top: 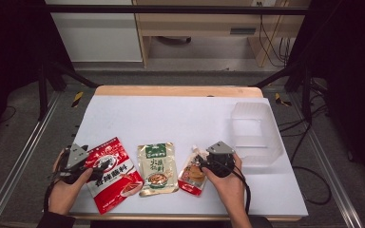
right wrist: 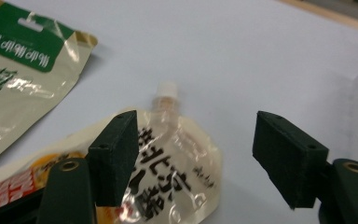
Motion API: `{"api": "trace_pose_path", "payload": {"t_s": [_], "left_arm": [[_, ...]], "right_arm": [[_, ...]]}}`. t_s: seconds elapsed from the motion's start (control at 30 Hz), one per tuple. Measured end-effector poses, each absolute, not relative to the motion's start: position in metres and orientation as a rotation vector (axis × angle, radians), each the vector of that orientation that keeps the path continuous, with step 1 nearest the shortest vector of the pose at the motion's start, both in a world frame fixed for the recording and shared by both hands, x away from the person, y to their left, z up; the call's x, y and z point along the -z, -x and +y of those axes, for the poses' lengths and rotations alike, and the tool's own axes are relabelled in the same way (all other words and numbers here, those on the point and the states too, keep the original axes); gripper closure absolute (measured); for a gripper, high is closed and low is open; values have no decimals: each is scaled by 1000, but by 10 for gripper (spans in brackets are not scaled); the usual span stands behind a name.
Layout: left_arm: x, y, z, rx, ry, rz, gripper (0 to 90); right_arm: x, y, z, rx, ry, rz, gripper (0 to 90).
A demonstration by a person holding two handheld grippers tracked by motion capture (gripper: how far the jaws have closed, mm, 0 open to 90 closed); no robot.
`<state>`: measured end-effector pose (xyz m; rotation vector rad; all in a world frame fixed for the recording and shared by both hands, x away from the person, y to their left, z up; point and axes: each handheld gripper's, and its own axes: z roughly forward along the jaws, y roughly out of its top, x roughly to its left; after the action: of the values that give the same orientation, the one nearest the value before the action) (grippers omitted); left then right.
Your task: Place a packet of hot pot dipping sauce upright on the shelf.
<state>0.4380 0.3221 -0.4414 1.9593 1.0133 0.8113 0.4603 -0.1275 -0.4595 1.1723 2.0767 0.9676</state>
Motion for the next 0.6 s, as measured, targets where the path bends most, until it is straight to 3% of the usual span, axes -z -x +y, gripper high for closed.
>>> {"api": "trace_pose_path", "payload": {"t_s": [0.4, 0.6], "left_arm": [[443, -430, 310, -834, -2036, 979, 52], [444, -430, 306, -840, -2069, 957, 52]], "right_arm": [[462, -470, -145, -951, -1264, 2025, 542], [466, -475, -145, -937, -1290, 2037, 568]]}}
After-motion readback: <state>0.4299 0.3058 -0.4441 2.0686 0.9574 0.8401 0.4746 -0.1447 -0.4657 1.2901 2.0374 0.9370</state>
